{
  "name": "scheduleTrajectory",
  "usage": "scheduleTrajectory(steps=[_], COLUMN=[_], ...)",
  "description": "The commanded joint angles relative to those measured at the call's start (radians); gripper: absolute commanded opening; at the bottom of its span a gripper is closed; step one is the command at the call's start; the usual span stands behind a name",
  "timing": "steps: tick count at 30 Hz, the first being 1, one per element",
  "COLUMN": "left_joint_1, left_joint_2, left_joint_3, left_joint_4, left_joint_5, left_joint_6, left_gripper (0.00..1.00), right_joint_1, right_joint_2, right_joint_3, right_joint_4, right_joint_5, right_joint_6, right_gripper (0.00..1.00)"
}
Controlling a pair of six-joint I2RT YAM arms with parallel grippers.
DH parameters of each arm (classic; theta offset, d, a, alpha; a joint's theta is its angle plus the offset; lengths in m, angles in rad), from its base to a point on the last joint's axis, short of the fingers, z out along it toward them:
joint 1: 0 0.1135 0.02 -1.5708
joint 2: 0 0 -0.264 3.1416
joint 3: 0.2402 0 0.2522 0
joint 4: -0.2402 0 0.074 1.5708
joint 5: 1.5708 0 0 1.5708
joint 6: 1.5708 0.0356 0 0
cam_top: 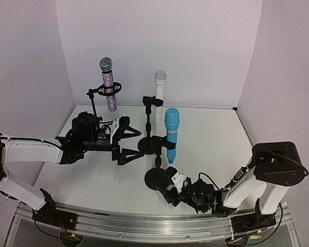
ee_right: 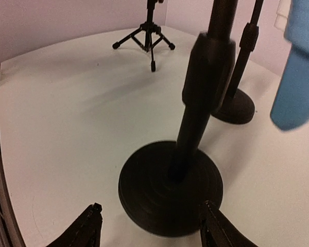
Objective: Attach the microphones to the stand
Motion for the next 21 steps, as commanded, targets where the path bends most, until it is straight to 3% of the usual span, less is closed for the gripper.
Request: scheduleTrajectory(steps=[1,9,16,21], left_joint_1=[0.016,0.025,0.036,0.043], left_joint_2=[-0.022,-0.013,-0.009,-0.003], left_joint_3=[0.002,0.006,0.022,0.035], left_joint_4=[0.058,0.087,0.082,0.085], left_joint_5=[0.010,0.028,0.053,0.067], left_joint_6=[-0.001,-0.003,-0.017,-0.029], left_gripper=[0.93,0.93,0.93,0.93], right_joint_1=[0.010,0.010,0.007,-0.002], right_joint_2=[0.026,0.140,0.183,0.236], right_joint_3=[0.080,0.178,0.266,0.302], right_joint_4=[0.222,0.222,0.222,0.222], right_joint_5=[0.153,0.231,0.280,0.362], right_joint_6=[-0.060,-0.018,-0.091,-0.085], right_gripper=[0.63,0.58,0.58,0.52])
